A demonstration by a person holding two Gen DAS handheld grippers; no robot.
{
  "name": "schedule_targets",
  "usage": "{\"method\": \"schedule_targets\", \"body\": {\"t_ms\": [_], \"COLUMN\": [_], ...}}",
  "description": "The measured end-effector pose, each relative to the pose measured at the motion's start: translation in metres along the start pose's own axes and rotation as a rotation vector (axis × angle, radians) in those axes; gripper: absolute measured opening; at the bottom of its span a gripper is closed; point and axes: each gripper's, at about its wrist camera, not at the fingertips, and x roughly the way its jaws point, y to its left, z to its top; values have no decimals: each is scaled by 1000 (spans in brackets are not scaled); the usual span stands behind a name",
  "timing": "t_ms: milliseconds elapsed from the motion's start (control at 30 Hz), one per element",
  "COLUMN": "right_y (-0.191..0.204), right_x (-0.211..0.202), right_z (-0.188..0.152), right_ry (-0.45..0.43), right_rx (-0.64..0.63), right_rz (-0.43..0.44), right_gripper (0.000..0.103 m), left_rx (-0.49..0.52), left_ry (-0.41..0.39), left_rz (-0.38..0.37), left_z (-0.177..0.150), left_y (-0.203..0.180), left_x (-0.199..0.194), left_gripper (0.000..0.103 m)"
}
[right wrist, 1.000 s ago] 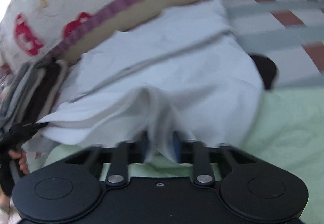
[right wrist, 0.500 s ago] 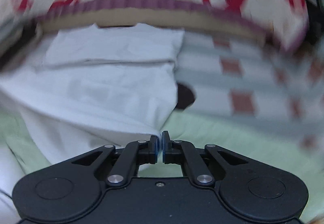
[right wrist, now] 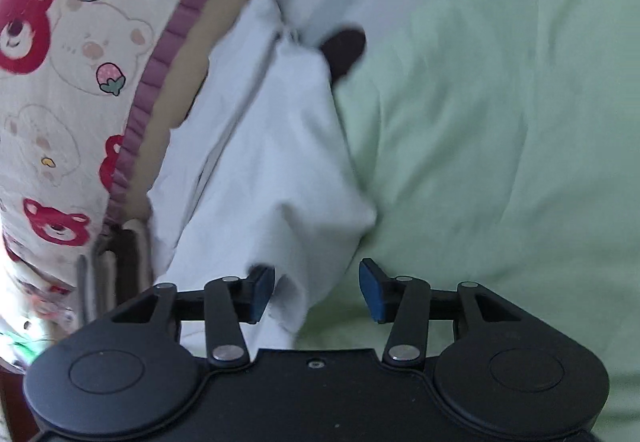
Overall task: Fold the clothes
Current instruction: 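Grasp the T-shirt hem with the right tool while the left tool keeps holding, then lift the hem with both tools and fold it over the shirt body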
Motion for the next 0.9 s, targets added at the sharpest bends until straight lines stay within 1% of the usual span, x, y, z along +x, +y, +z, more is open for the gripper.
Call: {"method": "schedule_targets", "body": {"t_ms": [33,67,100,133,167,233,267,300,367,400,433,467,533,567,600,633,667,700,733,767,800,833,900], "right_y": [2,7,16,27,41,79,96,113,141,151,155,150,123,109,99,99,103,112,123,132,137,138,121], "right_x": [5,8,9,10,8,-5,-18,-34,-74,-93,-108,-115,-106,-98,-92,-95,-101,-111,-126,-139,-148,-153,-149], "right_z": [-4,-6,-8,-9,-11,-16,-17,-18,-17,-19,-19,-18,-13,-12,-12,-10,-6,-2,0,-2,-6,-10,-9], "right_ry": [17,23,13,-1,-25,-79,-100,-118,-162,-195,-219,-218,-134,-84,-62,-84,-120,-184,-266,-336,-375,-391,-330], "right_rx": [-11,-51,-133,-232,-359,-650,-752,-831,-940,-988,-1016,-1013,-958,-954,-969,-973,-971,-960,-955,-977,-1020,-1055,-1054], "right_rz": [7,1,-19,-45,-105,-261,-300,-319,-365,-396,-423,-444,-507,-549,-584,-574,-545,-498,-451,-430,-431,-438,-462], "right_gripper": [53,50,24,10,10,10,9,9,9,8,8,8,6,6,6,6,6,5,5,5,5,6,5], "left_rx": [0,-1,2,7,19,70,99,96,25,0,-18,-35,-48,-34,0,31,57,76,90,103,116,121,122], "left_ry": [0,0,-2,-5,-13,-61,-87,-116,-174,-197,-216,-236,-217,-192,-154,-122,-97,-92,-115,-148,-180,-190,-185], "left_rz": [0,1,0,-2,-4,2,5,-16,-87,-105,-113,-122,-109,-93,-71,-54,-41,-38,-36,-31,-26,-16,9], "left_z": [0,0,0,0,0,1,1,2,0,-5,-12,-20,-38,-46,-53,-57,-60,-61,-63,-66,-68,-75,-91], "left_y": [0,0,-1,-1,-2,-8,-11,-12,-7,-6,-5,-5,-6,-8,-11,-14,-17,-19,-20,-22,-23,-24,-25], "left_x": [0,0,0,-1,-2,-16,-24,-38,-78,-96,-114,-131,-148,-151,-151,-153,-156,-164,-179,-195,-212,-221,-231], "left_gripper": [6,6,6,6,6,6,5,5,5,5,5,5,5,5,5,5,5,5,5,5,5,5,5]}}
